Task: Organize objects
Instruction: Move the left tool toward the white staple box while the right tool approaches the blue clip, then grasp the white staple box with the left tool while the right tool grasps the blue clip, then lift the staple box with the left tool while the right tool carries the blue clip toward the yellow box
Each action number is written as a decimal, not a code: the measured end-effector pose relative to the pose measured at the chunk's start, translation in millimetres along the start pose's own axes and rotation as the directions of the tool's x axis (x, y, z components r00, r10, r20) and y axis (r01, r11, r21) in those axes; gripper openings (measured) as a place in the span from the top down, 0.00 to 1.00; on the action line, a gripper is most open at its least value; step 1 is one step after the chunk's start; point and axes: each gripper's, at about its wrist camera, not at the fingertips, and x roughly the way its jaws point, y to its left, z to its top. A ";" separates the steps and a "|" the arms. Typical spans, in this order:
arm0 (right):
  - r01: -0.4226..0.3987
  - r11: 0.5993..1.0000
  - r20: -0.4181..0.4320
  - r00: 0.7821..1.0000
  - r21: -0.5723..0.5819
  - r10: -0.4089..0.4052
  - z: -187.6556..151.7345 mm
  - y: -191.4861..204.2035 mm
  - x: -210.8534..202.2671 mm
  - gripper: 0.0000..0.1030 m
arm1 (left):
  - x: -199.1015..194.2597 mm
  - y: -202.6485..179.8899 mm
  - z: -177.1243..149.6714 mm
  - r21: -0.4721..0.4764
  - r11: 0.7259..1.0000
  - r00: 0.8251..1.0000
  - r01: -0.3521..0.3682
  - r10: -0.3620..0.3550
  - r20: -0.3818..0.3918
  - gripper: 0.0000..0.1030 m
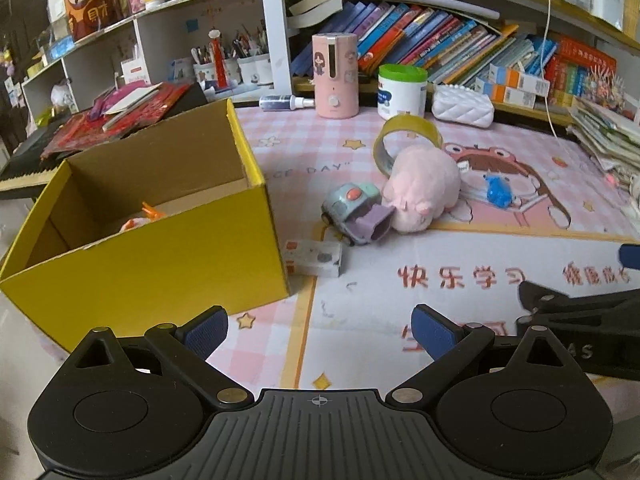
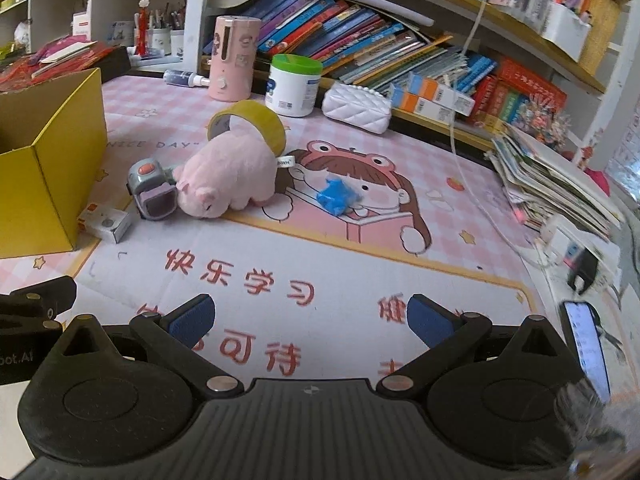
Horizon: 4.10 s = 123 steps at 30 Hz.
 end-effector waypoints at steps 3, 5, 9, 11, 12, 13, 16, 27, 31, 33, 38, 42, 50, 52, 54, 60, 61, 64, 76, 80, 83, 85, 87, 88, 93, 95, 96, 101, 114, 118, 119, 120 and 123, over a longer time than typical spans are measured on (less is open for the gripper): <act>-0.027 0.999 0.002 1.000 -0.018 0.027 6.9 -2.5 9.6 0.00 | 2.9 -2.0 5.0 -0.015 1.000 1.000 0.013 -0.013 0.009 0.04; -0.044 0.999 0.003 0.999 -0.022 0.044 11.9 -4.4 15.9 0.00 | 5.1 -4.6 8.1 -0.021 1.000 1.000 0.007 -0.007 0.010 0.04; -0.073 0.997 0.001 0.997 -0.033 0.073 19.7 -8.5 28.4 0.00 | 11.1 -9.5 13.8 -0.042 0.999 1.000 -0.014 0.015 0.005 0.05; -0.085 0.996 0.002 0.996 -0.041 0.085 22.8 -11.0 33.6 0.00 | 13.5 -12.8 15.9 -0.050 0.999 1.000 -0.016 0.017 0.008 0.09; -0.089 0.995 0.004 0.996 -0.044 0.089 24.0 -12.3 35.6 0.00 | 15.2 -15.1 17.0 -0.052 0.999 1.000 -0.015 0.016 0.009 0.11; -0.093 0.995 0.007 0.996 -0.046 0.094 25.4 -14.5 37.8 0.00 | 17.0 -17.6 17.8 -0.050 0.999 1.000 -0.016 0.016 0.008 0.17; -0.101 0.994 0.015 0.995 -0.041 0.102 28.2 -22.6 42.9 0.00 | 24.8 -25.6 20.0 -0.046 0.999 1.000 -0.022 0.022 -0.001 0.27; -0.124 0.992 0.023 0.992 -0.016 0.124 35.0 -52.8 61.2 0.00 | 57.6 -37.3 32.6 -0.089 0.996 0.999 -0.014 0.017 0.029 0.34; -0.130 0.991 0.028 0.991 -0.020 0.131 37.2 -58.5 65.8 0.00 | 70.0 -31.8 36.3 -0.120 0.989 0.996 -0.088 0.091 0.021 0.34; -0.132 0.991 0.027 0.991 -0.019 0.133 38.3 -61.1 68.7 0.00 | 74.1 -22.3 36.3 -0.153 0.981 0.992 -0.118 0.122 0.015 0.37; -0.139 0.990 0.009 0.990 -0.009 0.140 39.9 -65.1 77.7 0.00 | 82.6 -7.4 38.5 -0.155 0.979 0.990 -0.134 0.139 0.019 0.38; -0.152 0.988 0.003 0.988 -0.019 0.152 40.5 -64.4 81.4 0.00 | 90.7 2.0 36.9 -0.158 0.974 0.987 -0.162 0.163 -0.009 0.38; -0.155 0.988 -0.011 0.988 -0.017 0.155 41.6 -65.9 87.0 0.00 | 110.3 4.6 30.1 -0.180 0.976 0.992 -0.123 0.114 -0.056 0.38; -0.156 0.987 -0.011 0.988 -0.023 0.156 41.5 -65.5 87.4 0.00 | 114.0 4.9 30.0 -0.185 0.976 0.993 -0.112 0.103 -0.056 0.38; -0.157 0.987 -0.013 0.988 -0.028 0.156 41.6 -65.4 88.1 0.00 | 120.4 3.3 30.5 -0.176 0.979 0.993 -0.105 0.094 -0.070 0.38; -0.160 0.987 -0.015 0.987 -0.030 0.160 42.1 -66.3 88.7 0.00 | 125.7 1.2 30.5 -0.166 0.980 0.992 -0.111 0.099 -0.074 0.44; -0.163 0.986 -0.014 0.987 -0.030 0.162 42.4 -66.2 89.1 0.00 | 125.0 2.3 31.1 -0.173 0.979 0.992 -0.111 0.098 -0.079 0.44; -0.174 0.984 -0.012 0.985 -0.024 0.174 45.5 -66.7 94.1 0.00 | 118.4 4.0 31.4 -0.197 0.976 0.993 -0.098 0.082 -0.089 0.44; -0.191 0.981 0.008 0.982 0.016 0.191 76.5 -74.4 161.5 0.25 | 72.2 7.9 28.7 -0.227 0.972 0.997 -0.061 0.048 -0.064 0.44; -0.216 0.964 -0.012 0.975 0.158 0.220 84.3 -86.3 181.7 0.25 | 68.6 5.5 27.9 -0.218 0.974 0.996 -0.063 0.049 -0.068 0.44; -0.226 0.947 -0.026 0.971 0.227 0.238 88.7 -90.0 189.3 0.25 | 66.5 3.9 28.3 -0.212 0.975 0.996 -0.067 0.054 -0.067 0.44; -0.217 0.949 -0.035 0.972 0.229 0.231 90.6 -88.2 192.6 0.34 | 65.4 3.1 29.1 -0.209 0.975 0.996 -0.070 0.058 -0.063 0.44; -0.202 0.956 -0.060 0.974 0.214 0.219 91.0 -85.4 196.6 0.42 | 64.8 2.4 30.0 -0.210 0.975 0.997 -0.069 0.058 -0.060 0.44; -0.196 0.957 -0.073 0.974 0.215 0.216 89.7 -85.1 198.4 0.46 | 63.6 2.6 29.8 -0.211 0.975 0.997 -0.068 0.056 -0.058 0.44; -0.161 0.976 -0.057 0.984 0.148 0.170 85.3 -82.0 196.6 0.70 | 62.7 1.2 30.4 -0.215 0.975 0.997 -0.064 0.053 -0.059 0.44; -0.164 0.976 -0.055 0.983 0.145 0.174 84.2 -83.8 195.4 0.72 | 62.5 -0.3 30.5 -0.213 0.975 0.997 -0.060 0.048 -0.062 0.44; -0.163 0.976 -0.056 0.983 0.147 0.173 83.7 -84.7 194.3 0.72 | 62.1 -0.9 30.6 -0.210 0.976 0.997 -0.059 0.047 -0.061 0.44; -0.172 0.969 -0.039 0.983 0.177 0.181 83.1 -89.5 174.3 0.73 | 55.6 -4.3 31.2 -0.201 0.978 0.998 -0.046 0.039 -0.042 0.44; -0.295 0.948 0.050 0.956 0.120 0.291 74.2 -53.1 65.0 0.73 | 19.5 12.4 33.3 -0.213 0.976 0.996 0.051 -0.035 0.079 0.44; -0.312 0.949 0.057 0.949 0.048 0.309 63.6 -26.2 39.4 0.73 | 8.2 24.5 24.5 -0.198 0.978 0.994 0.062 -0.044 0.095 0.44; -0.314 0.949 0.054 0.949 0.033 0.312 60.9 -19.8 34.4 0.73 | 5.6 28.3 21.6 -0.196 0.979 0.994 0.062 -0.044 0.096 0.44; -0.315 0.949 0.053 0.948 0.022 0.314 58.8 -14.1 29.7 0.73 | 3.2 32.8 18.3 -0.196 0.979 0.995 0.060 -0.042 0.094 0.44; -0.315 0.949 0.052 0.948 -0.002 0.314 52.3 1.9 16.2 0.73 | -3.2 47.4 9.1 -0.202 0.978 0.995 0.053 -0.036 0.088 0.44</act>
